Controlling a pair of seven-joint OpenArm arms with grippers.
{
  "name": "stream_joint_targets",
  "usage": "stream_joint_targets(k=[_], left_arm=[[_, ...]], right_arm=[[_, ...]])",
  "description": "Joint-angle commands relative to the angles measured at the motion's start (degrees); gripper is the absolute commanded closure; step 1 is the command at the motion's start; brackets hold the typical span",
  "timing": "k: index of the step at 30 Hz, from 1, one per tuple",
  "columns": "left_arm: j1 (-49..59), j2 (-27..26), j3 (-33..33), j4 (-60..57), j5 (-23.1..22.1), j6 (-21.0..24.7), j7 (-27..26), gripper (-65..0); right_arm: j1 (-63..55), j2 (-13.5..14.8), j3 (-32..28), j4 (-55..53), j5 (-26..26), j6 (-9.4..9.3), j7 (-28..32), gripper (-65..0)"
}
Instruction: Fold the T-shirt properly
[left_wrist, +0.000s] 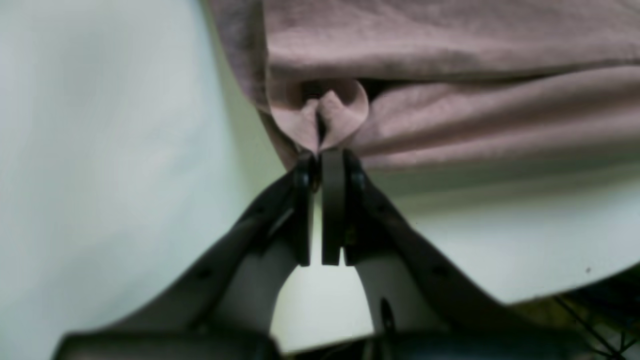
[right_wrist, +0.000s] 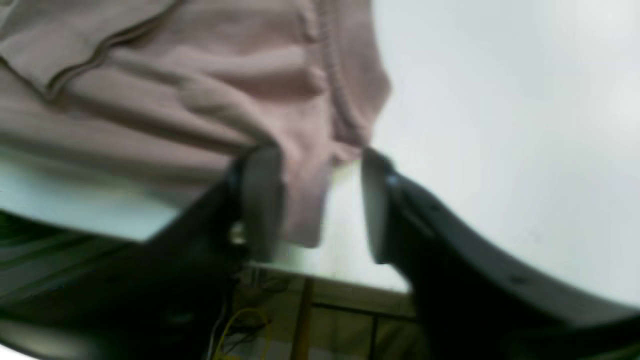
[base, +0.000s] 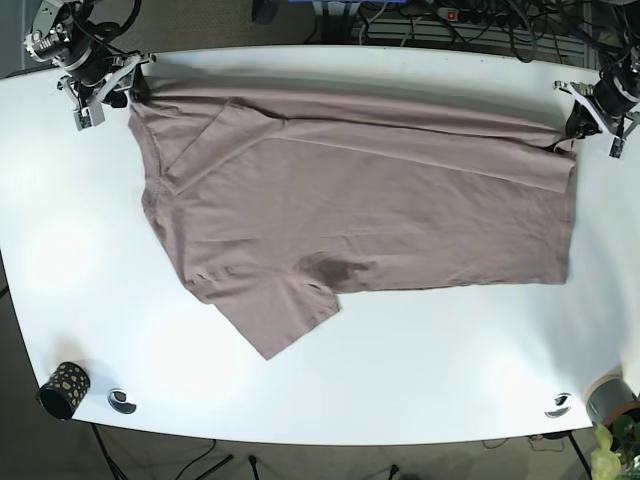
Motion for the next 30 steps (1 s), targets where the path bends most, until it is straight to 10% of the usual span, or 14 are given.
stream_joint_targets(k=[1, 12, 30], left_arm=[[0.17, -1.6, -1.65, 0.84, -0.61, 0.34, -1.04, -2.5], [-0.27, -1.34, -8.68, 8.05, -1.13, 0.34, 5.38, -44.0], [-5.9, 8.42, -0.42, 16.31, -0.7, 0.34, 12.32, -44.7]], right_arm=[[-0.56, 0.07, 2.25, 0.99, 0.42, -0.12, 0.78, -37.3], [-0.38, -4.24, 4.54, 11.45, 0.51, -0.12, 0.78, -45.3], [3.14, -7.05, -1.7, 11.54, 0.07, -0.12, 0.78, -45.2]])
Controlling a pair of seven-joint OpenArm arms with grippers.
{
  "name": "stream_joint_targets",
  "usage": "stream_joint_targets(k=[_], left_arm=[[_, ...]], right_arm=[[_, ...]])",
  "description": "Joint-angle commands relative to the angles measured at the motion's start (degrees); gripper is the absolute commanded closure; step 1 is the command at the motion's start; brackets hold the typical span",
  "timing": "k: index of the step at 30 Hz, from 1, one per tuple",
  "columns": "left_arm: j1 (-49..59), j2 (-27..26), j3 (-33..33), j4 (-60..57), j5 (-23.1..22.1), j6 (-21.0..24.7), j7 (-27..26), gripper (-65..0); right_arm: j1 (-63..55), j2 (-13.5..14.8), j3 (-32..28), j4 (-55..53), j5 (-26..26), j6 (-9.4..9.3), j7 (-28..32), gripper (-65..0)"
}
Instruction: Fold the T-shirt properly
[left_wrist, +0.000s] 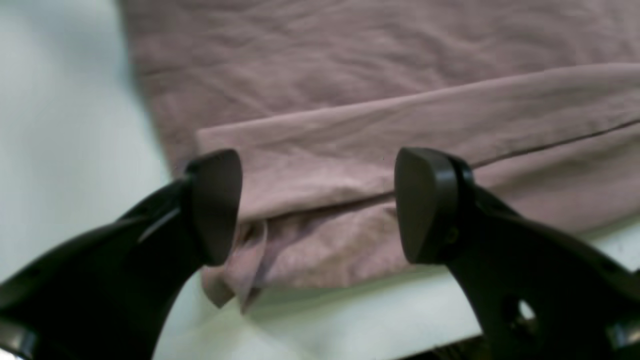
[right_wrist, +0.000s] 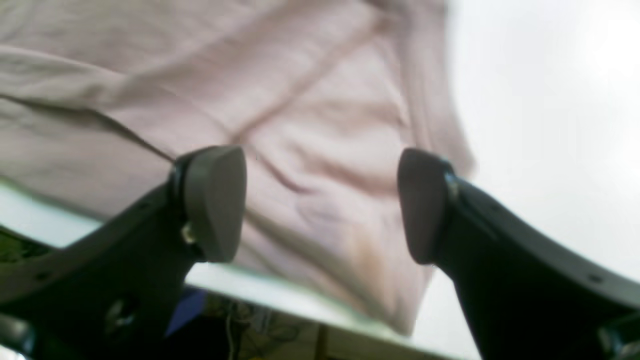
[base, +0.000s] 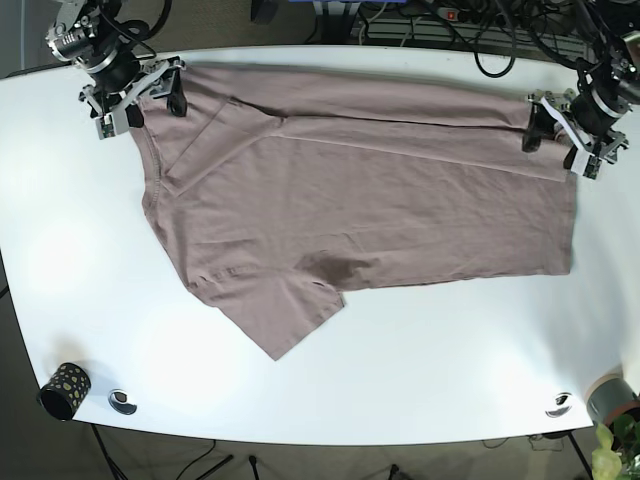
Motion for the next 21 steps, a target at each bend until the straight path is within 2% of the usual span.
stream_joint_targets(k=[1, 5, 8, 13, 16, 21], left_arm=[[-0.09, -0.93, 0.15, 0.84, 0.07, 0.34, -1.16, -44.7], [-0.09, -0.85, 1.82, 0.05, 0.51, 0.34, -1.25, -44.6], [-0.09, -0.93, 2.26, -1.97, 2.97, 0.34, -1.34, -44.6], [-1.32, -1.11, 1.56, -5.58, 7.19, 0.34, -1.43, -44.6], [-2.28, -1.55, 1.38, -6.28, 7.63, 0.34, -1.43, -44.6], [-3.95, -2.52, 0.41, -5.23, 7.28, 0.34, -1.43, -44.6]], right_arm=[[0.93, 0.73, 0.33, 1.07, 0.68, -0.07, 1.02, -45.2], [2.42, 0.9, -0.02, 0.98, 0.6, -0.07, 1.02, -45.2], [4.36, 1.08, -0.02, 0.98, 0.24, -0.07, 1.02, -45.2], [8.49, 0.81, -0.11, 0.81, -6.0, -0.07, 1.02, -45.2], [10.86, 0.73, -0.11, -1.13, -9.16, -0.07, 1.02, -45.2], [15.7, 1.17, -0.64, -5.08, -11.27, -0.07, 1.02, -45.2]])
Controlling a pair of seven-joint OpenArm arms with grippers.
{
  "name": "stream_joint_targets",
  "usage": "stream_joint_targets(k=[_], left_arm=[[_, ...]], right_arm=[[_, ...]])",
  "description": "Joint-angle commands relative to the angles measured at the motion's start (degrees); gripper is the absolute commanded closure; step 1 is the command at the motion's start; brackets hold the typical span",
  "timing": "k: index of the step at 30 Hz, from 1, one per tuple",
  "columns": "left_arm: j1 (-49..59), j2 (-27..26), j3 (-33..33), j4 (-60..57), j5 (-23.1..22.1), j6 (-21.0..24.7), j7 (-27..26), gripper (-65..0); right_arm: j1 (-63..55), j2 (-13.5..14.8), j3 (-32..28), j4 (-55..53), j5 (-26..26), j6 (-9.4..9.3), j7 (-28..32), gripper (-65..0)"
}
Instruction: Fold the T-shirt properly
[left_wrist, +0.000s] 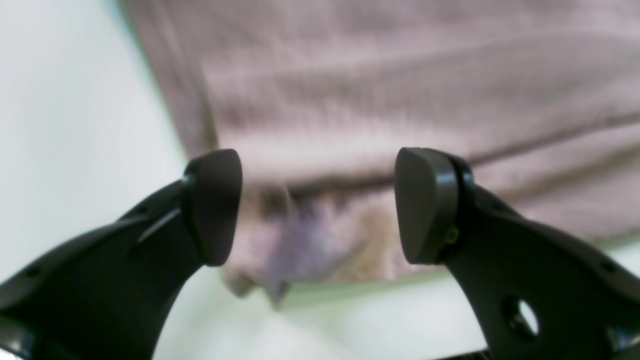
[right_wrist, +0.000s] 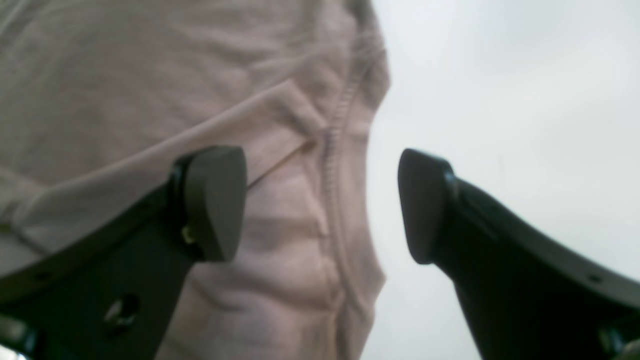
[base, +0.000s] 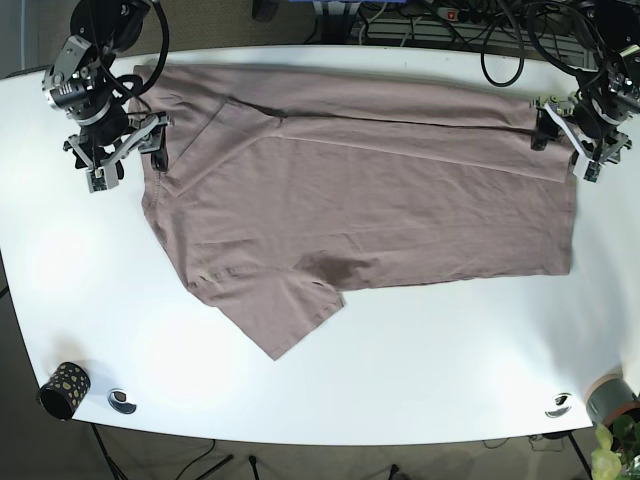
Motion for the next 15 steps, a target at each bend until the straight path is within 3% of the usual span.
stream_joint_targets(k=[1, 4, 9, 13, 15], left_arm=[[-1.88, -0.88, -0.97, 2.1, 0.42, -0.06, -0.44, -44.6], [-3.73, -0.88, -0.97, 2.8, 0.51, -0.06, -0.44, -44.6], [-8.04, -0.96, -1.05, 2.63, 0.77, -0.06, -0.44, -44.9], [-11.47, -0.7, -1.05, 2.63, 4.81, -0.06, -0.44, -45.0], [-13.4, 0.27, -1.05, 2.63, 7.27, -0.06, -0.44, -45.0]], right_arm=[[2.35, 1.5, -1.25, -1.66, -0.04, 0.34, 1.02, -45.2], [5.08, 4.05, -3.36, -4.74, -0.48, 0.34, 1.02, -45.2], [10.88, 5.01, -4.95, -10.1, -0.57, 0.34, 1.02, -45.2], [15.89, 5.72, -6.35, -14.93, -0.57, 0.34, 1.02, -45.2], [18.61, 7.47, -7.76, -18.1, -0.57, 0.34, 1.02, -45.2]])
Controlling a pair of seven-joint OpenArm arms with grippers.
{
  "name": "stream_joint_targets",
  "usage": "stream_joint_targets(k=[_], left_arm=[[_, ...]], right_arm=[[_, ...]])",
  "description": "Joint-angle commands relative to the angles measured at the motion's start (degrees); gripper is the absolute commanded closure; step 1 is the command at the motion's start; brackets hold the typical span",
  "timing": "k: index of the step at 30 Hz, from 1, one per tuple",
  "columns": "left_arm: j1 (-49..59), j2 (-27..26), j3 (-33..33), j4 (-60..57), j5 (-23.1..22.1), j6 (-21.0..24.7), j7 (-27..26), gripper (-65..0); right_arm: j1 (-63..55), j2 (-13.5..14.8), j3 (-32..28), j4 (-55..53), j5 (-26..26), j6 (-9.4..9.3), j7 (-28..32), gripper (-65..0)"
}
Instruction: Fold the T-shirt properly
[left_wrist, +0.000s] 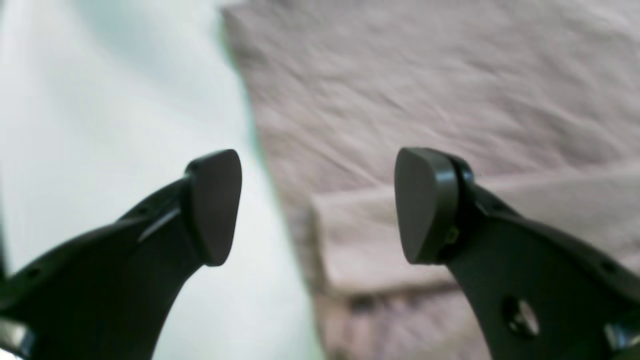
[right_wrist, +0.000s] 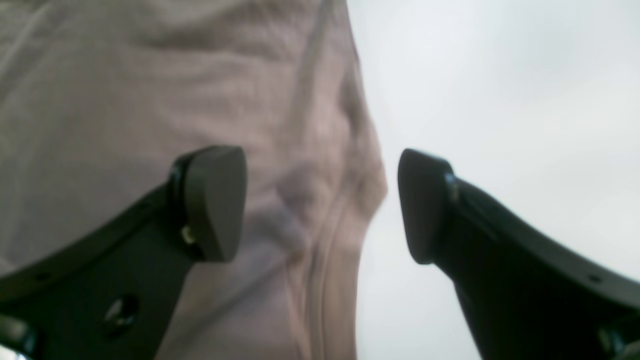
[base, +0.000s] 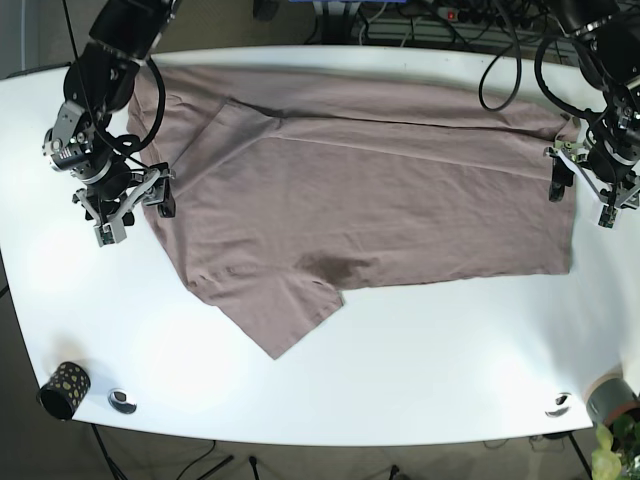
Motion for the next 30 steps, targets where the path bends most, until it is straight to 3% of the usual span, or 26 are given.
stream_joint_targets(k=[1, 7, 21, 28, 30], left_arm=[[-2.21, 0.66, -0.31, 0.99, 2.23, -0.06, -1.25, -45.0], [-4.5, 1.37, -0.22, 0.99, 4.78, -0.06, -1.25, -45.1], [-4.06, 1.37, -0.13, 0.99, 4.78, -0.06, -1.25, -45.1], [-4.06, 1.37, -0.22, 0.99, 4.78, -0.06, -1.25, -45.1], [-4.06, 1.37, -0.22, 0.99, 4.78, -0.06, -1.25, -45.1]], right_arm=[[3.98, 3.13, -1.84, -3.82, 1.16, 0.1, 1.15, -45.2], [12.24, 4.98, -4.66, -17.09, 0.54, 0.1, 5.02, -45.2], [26.92, 5.5, -6.41, -43.12, -10.97, 0.1, 20.23, -45.2], [29.39, 4.89, -6.41, -50.15, -11.76, 0.1, 23.92, -45.2], [29.91, 3.39, -6.59, -50.06, -11.68, 0.1, 23.92, -45.2]])
